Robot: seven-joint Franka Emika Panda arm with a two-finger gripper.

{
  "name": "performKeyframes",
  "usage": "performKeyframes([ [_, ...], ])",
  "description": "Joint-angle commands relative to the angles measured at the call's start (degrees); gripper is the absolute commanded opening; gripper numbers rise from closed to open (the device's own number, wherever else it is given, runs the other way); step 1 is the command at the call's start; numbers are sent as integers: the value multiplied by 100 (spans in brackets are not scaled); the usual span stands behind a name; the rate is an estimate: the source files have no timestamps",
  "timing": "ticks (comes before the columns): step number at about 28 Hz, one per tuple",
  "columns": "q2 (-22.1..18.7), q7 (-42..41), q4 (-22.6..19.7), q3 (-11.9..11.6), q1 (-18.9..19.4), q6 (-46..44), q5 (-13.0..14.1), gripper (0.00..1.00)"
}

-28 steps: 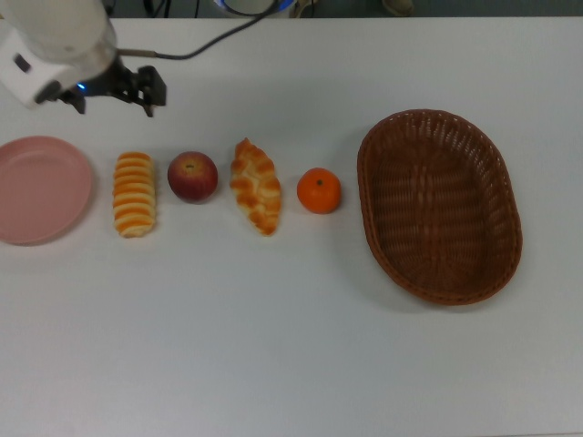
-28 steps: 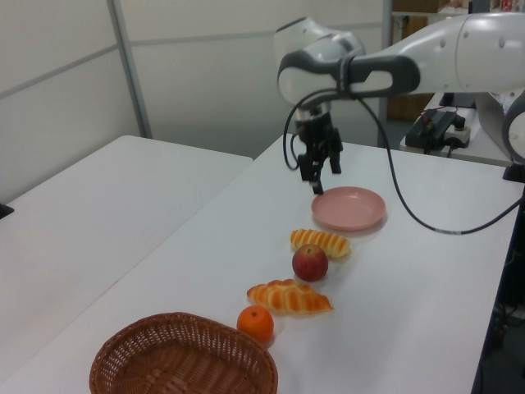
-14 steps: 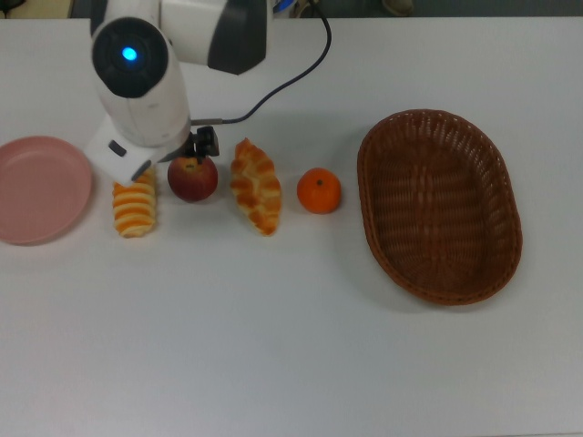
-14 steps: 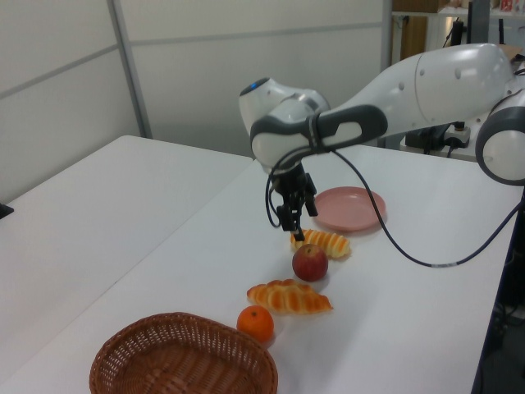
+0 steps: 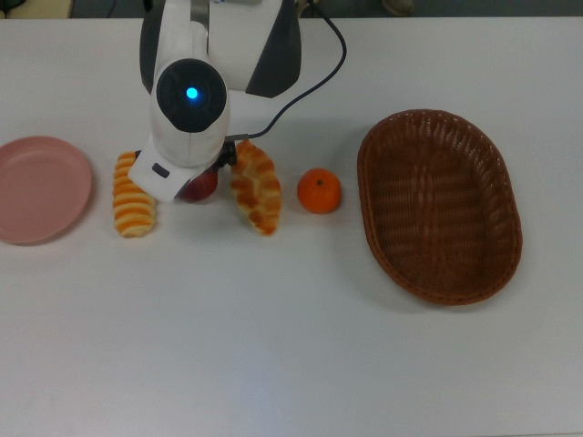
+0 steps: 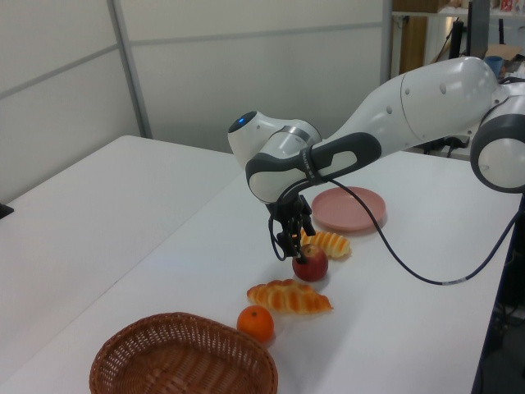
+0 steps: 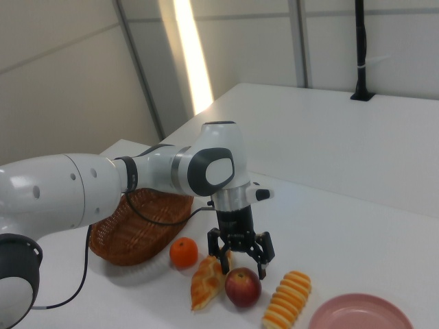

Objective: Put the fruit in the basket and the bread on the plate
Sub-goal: 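Lower the gripper onto the red apple and close on it, then carry the apple to the wicker basket and release it inside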

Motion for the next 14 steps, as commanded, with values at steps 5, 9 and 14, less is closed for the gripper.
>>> performKeyframes([
  [5,35,146,-310,-33,228,103,-400,100],
  [9,88,278,-345,-33,299,103,-585,98],
  [14,88,261,-345,-33,290,103,-647,29],
])
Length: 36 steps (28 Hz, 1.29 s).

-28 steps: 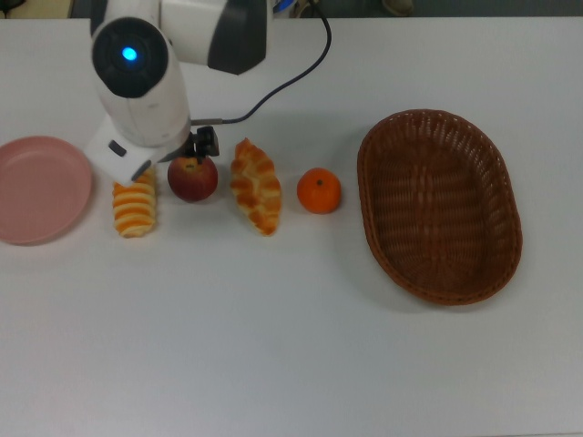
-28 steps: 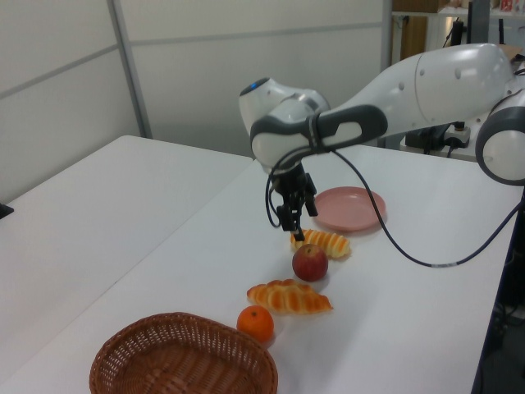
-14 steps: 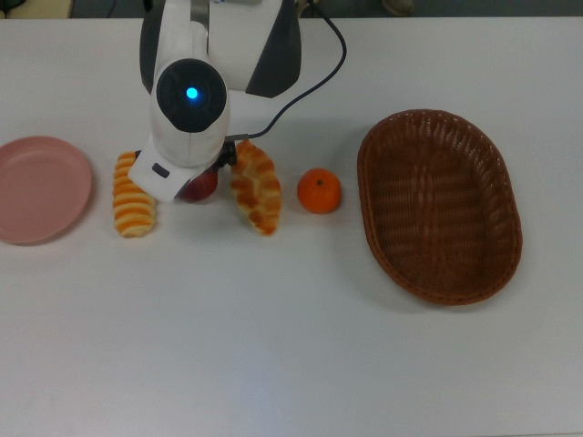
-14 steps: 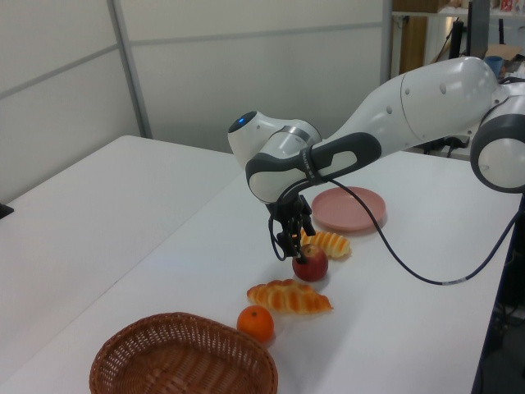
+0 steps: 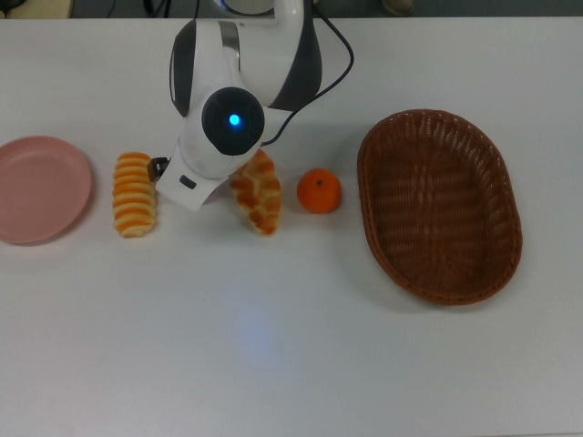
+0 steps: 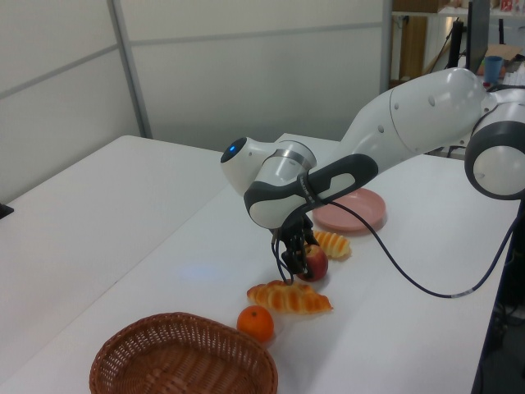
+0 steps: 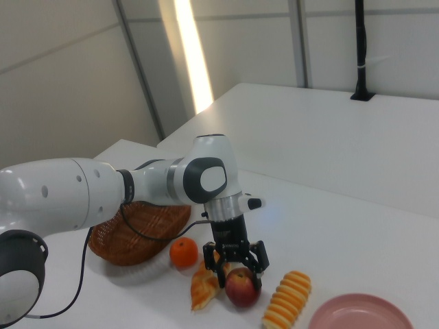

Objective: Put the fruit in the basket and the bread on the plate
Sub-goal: 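Carry the apple to the wicker basket and release it inside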

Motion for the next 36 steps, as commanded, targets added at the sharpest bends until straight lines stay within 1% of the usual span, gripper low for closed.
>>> performKeyframes([
  [1,-81,95,-117,-35,35,103,-101,18],
  [2,-81,78,-108,-35,18,103,-66,3],
  [3,-81,78,-108,-35,18,103,-57,0],
  [8,-142,69,-38,-35,0,103,-22,0],
  [10,-186,78,58,-35,0,103,13,0],
  [11,-239,113,207,-35,35,103,126,0],
  [14,-327,139,453,-26,122,94,408,0],
  [15,-371,139,524,-26,201,94,487,0],
  [16,-432,139,646,-26,385,94,618,0],
  [19,-494,235,805,-26,684,94,690,0],
  [20,-529,358,884,-17,877,120,681,0],
  [22,-529,473,955,0,1071,146,664,0],
  [25,-477,561,1017,114,1413,182,646,2],
  [26,-468,579,1017,141,1476,208,628,3],
  [30,-424,719,973,194,1748,375,593,4],
  [31,-337,763,973,194,1879,453,593,4],
  [34,-239,868,973,194,2091,516,567,4],
  [36,-108,1000,964,194,2232,595,470,4],
])
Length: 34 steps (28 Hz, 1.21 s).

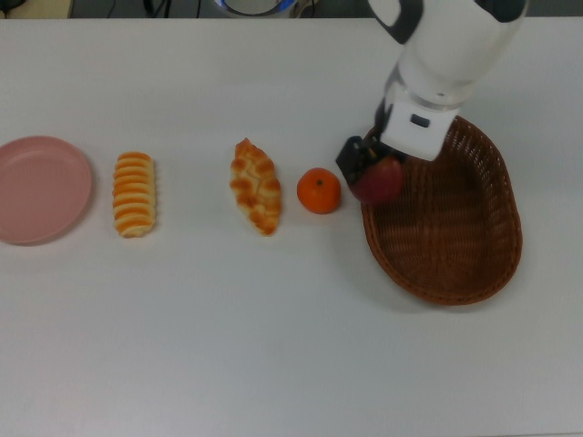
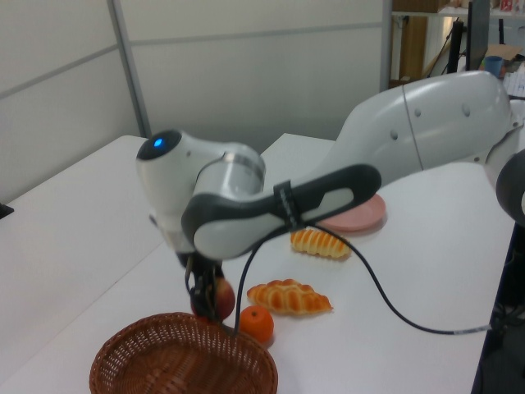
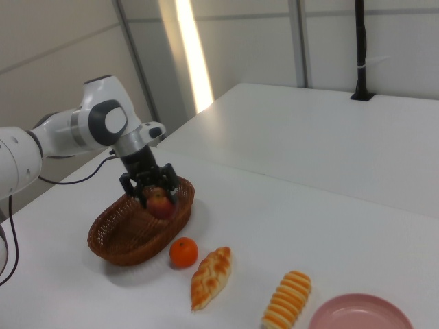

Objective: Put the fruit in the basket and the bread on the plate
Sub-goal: 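Carry the apple to the wicker basket and release it inside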

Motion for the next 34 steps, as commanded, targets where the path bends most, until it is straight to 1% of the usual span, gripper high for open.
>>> performKeyframes([
  [1,239,258,-29,-41,260,261,-199,5],
  [3,344,364,-38,-41,348,296,-313,8],
  [4,458,477,-38,-41,427,323,-410,9],
  [6,564,592,-38,-41,480,375,-481,9],
  [10,679,751,-38,-41,621,446,-551,11],
  [12,679,751,-47,-41,638,446,-542,16],
  [13,679,751,-47,-41,638,446,-542,23],
  [14,679,768,-47,-41,638,446,-542,69],
  [15,670,777,-47,-41,647,437,-542,98],
  [16,661,769,-38,-41,647,429,-542,100],
  [18,618,742,-38,-50,638,428,-534,100],
  [23,302,777,-12,-111,525,376,-385,100],
  [24,118,769,-20,-111,376,350,-262,100],
  [28,-164,707,-20,-120,7,157,142,100],
  [29,-252,655,-20,-120,-212,-1,239,100],
  [33,-279,409,-38,-120,-600,-283,249,100],
  [34,-253,226,-90,-120,-784,-397,205,100],
])
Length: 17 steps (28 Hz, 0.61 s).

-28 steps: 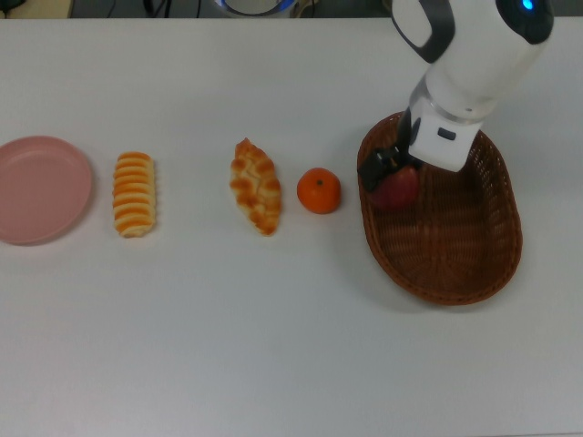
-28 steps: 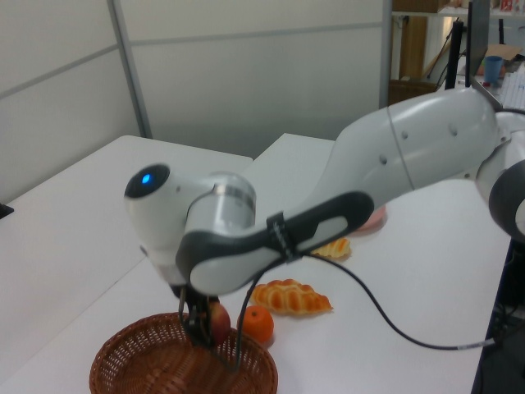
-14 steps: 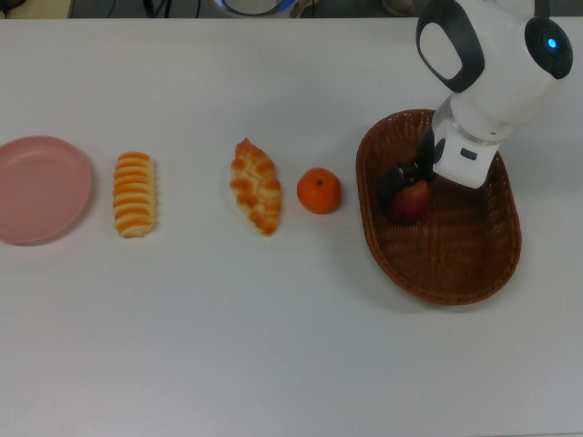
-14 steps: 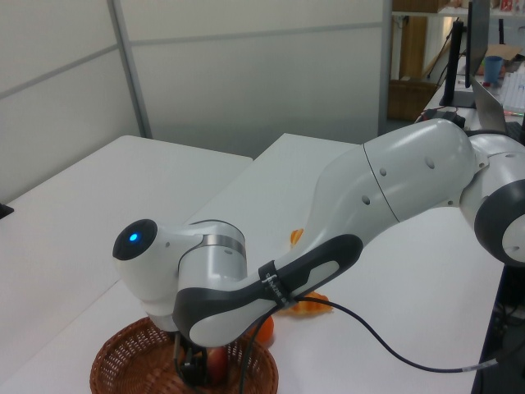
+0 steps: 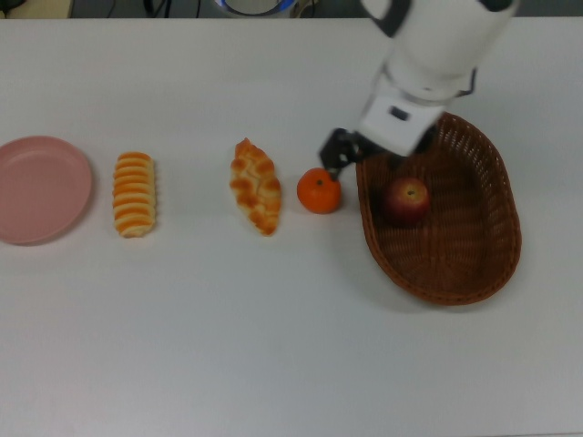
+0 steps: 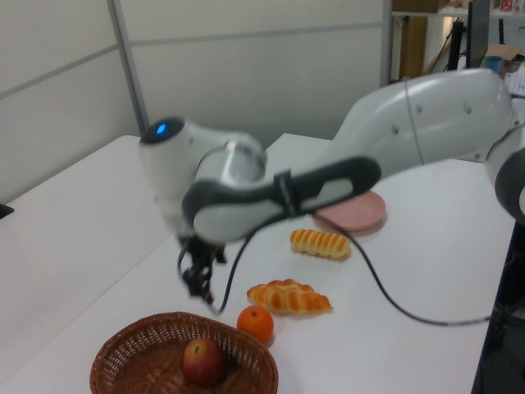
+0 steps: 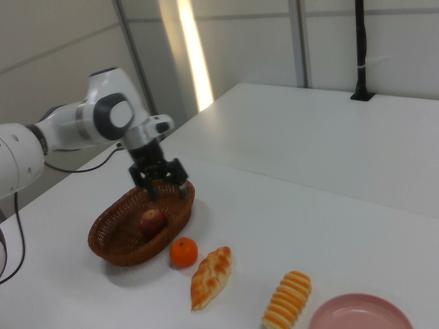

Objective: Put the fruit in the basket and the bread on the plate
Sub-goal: 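Carry the apple to the wicker basket and release it inside, then move to the braided bread roll and grasp it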

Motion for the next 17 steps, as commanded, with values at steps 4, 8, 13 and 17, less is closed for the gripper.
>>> performKeyframes([
  [4,-35,-664,-443,-5,-712,-274,67,100],
  [8,176,-734,-487,-5,-870,-266,-74,100],
  [13,413,-743,-505,-14,-879,-257,-135,100],
  [17,641,-734,-522,-14,-897,-222,-337,100],
])
